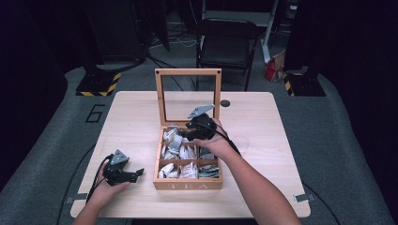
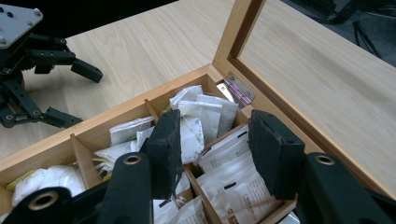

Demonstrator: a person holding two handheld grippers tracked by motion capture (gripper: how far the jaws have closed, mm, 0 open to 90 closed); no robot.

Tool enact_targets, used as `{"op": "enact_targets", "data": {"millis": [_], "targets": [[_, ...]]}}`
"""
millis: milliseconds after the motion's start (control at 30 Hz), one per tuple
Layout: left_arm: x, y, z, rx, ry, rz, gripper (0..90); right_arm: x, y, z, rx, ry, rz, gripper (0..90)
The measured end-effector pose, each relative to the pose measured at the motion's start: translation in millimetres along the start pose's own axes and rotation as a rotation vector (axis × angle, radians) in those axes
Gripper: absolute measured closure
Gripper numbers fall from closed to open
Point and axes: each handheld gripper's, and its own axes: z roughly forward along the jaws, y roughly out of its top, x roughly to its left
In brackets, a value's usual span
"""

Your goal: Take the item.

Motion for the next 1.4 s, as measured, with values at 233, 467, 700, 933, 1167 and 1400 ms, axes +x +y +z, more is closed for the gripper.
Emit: {"op": "enact_targets", "data": {"millis": [233,467,700,933,1167,1400], "targets": [[0.0,0.0,0.0,0.0,0.0,0.0,14.1,1.2,-1.2,5.5,0.006,0.007,0.004,55.8],[0.1,0.0,0.0,-0.001,0.0,0.001,14.1,0.3,-3.1,10.0,0.006,0.009,0.019,56.7],[0.0,0.0,0.0,0.0,0.0,0.0,14.1,0.3,-4.6,17.1,0.004,0.026,0.025,56.8],[0.0,0.0,0.0,0.0,0.001,0.0,14.1,3.3,-4.6,23.4,0.014,0.044,0.026,56.8],[0.0,0.0,0.0,0.0,0.0,0.0,14.1,4.0,-5.8,27.9,0.028,0.058,0.026,57.6],[-0.1,0.0,0.0,-0.001,0.0,0.0,14.1,3.7,-7.5,34.3,0.045,0.065,0.03,57.4]]}}
